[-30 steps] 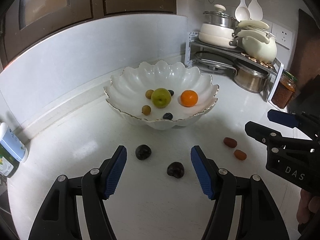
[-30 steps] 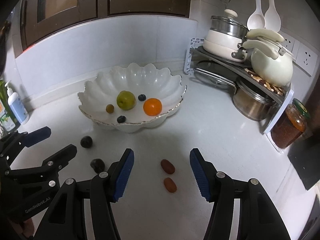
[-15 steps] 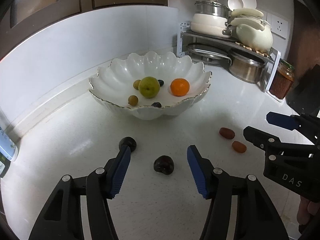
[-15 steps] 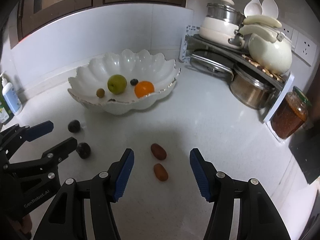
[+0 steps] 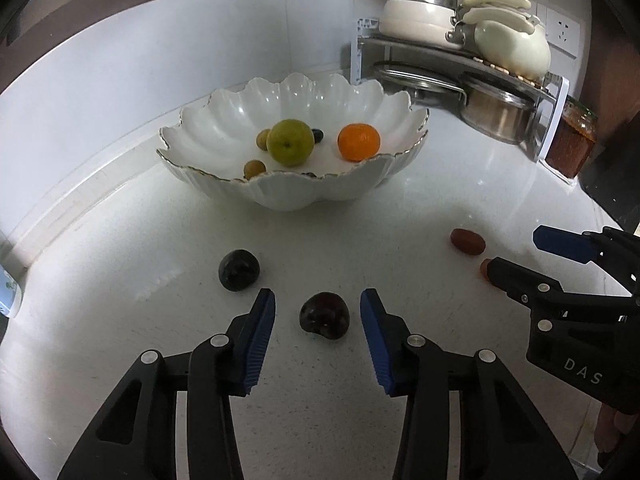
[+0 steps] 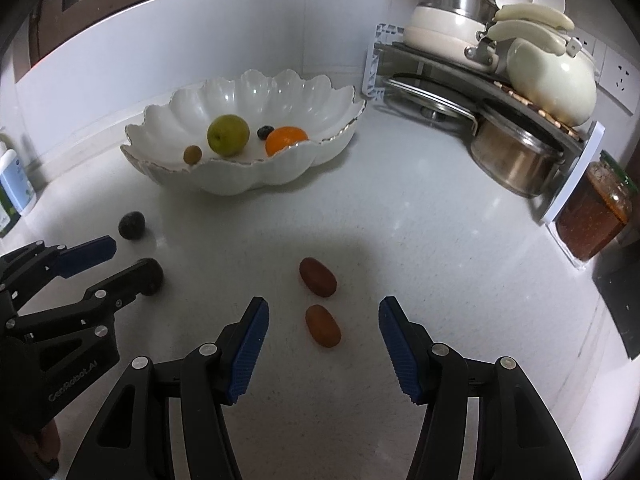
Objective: Organize fruits
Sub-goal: 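Close the left tool on a dark plum while the right tool grasps a reddish date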
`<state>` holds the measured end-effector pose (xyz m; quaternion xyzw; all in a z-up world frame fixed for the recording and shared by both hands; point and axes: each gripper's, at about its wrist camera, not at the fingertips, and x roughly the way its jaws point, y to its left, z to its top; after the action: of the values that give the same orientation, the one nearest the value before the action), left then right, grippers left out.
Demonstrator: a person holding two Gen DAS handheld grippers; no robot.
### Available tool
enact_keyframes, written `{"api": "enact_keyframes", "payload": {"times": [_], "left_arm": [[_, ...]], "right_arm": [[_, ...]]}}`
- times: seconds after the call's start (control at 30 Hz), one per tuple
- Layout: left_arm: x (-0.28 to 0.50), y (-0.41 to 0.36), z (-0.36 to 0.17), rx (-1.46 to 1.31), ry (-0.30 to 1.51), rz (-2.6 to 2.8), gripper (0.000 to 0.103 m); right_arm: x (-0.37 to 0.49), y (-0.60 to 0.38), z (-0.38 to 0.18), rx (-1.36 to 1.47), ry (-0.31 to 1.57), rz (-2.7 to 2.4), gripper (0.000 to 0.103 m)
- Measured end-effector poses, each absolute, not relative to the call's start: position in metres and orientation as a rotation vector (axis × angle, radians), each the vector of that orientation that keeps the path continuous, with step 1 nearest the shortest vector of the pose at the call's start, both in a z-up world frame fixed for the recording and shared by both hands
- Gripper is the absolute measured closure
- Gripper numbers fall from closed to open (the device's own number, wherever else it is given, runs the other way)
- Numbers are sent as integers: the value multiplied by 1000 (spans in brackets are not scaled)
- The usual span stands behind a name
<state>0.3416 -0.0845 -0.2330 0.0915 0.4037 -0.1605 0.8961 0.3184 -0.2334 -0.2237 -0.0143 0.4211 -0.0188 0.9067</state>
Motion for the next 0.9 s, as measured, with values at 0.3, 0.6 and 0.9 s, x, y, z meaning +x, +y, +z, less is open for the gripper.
{"api": "enact_keyframes", "payload": {"times": [0.3, 0.6, 0.9], "left_arm": [[348, -87, -242, 200, 868, -332, 63], [353, -88, -247, 207, 883, -335, 64], [356, -88, -253, 184, 905, -343, 64]], "right_arm": [[322, -234, -235, -24, 902, -29, 46], [328, -236, -244, -12, 930, -15, 57], [333, -238, -250, -5, 949, 7, 65]]}}
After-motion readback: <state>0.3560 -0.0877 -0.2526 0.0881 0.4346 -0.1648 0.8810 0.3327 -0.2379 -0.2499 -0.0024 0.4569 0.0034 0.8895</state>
